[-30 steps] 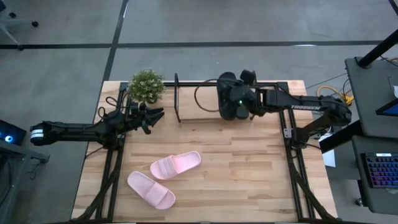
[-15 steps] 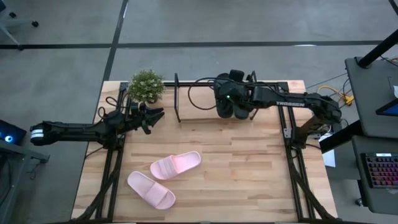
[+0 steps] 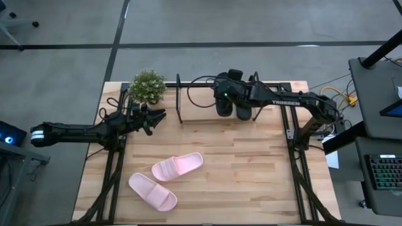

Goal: Pick and place slides into the shelf
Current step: Put the black slipper on the shelf

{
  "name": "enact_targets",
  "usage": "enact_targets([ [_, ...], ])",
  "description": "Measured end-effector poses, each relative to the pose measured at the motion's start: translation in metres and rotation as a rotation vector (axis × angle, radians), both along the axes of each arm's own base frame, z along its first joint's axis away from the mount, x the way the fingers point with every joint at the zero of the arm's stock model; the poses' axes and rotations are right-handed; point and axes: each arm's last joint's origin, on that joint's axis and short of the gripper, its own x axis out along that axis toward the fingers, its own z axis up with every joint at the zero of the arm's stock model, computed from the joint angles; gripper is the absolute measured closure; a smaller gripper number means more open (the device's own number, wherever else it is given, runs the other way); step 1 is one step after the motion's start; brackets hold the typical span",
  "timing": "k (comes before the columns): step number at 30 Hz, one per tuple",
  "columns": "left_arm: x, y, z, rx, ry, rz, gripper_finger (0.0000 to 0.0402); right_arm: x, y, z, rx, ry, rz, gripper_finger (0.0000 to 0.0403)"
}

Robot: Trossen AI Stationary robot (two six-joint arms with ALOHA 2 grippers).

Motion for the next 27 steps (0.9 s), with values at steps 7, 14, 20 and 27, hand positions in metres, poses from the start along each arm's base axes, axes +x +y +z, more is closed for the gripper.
enact_targets([
  [7, 0.0, 0.0, 0.0, 0.0, 0.0, 0.0, 0.0258, 0.0, -0.006, -0.001, 0.022, -0.023, -0.004, 0.0394],
  [14, 0.0, 0.0, 0.0, 0.0, 0.001, 0.0, 0.0258, -0.003, -0.008, -0.008, 0.057, -0.034, -0.017, 0.0394],
  [20, 0.0, 0.0, 0.0, 0.001, 0.002, 0.0, 0.0258, -0.005, -0.007, -0.02, 0.055, -0.002, -0.013, 0.0394],
  [27, 0.0, 0.0, 0.0, 0.0, 0.003, 0.0, 0.0258, -0.005, -0.007, -0.039, -0.03, 0.0, 0.004, 0.0394],
])
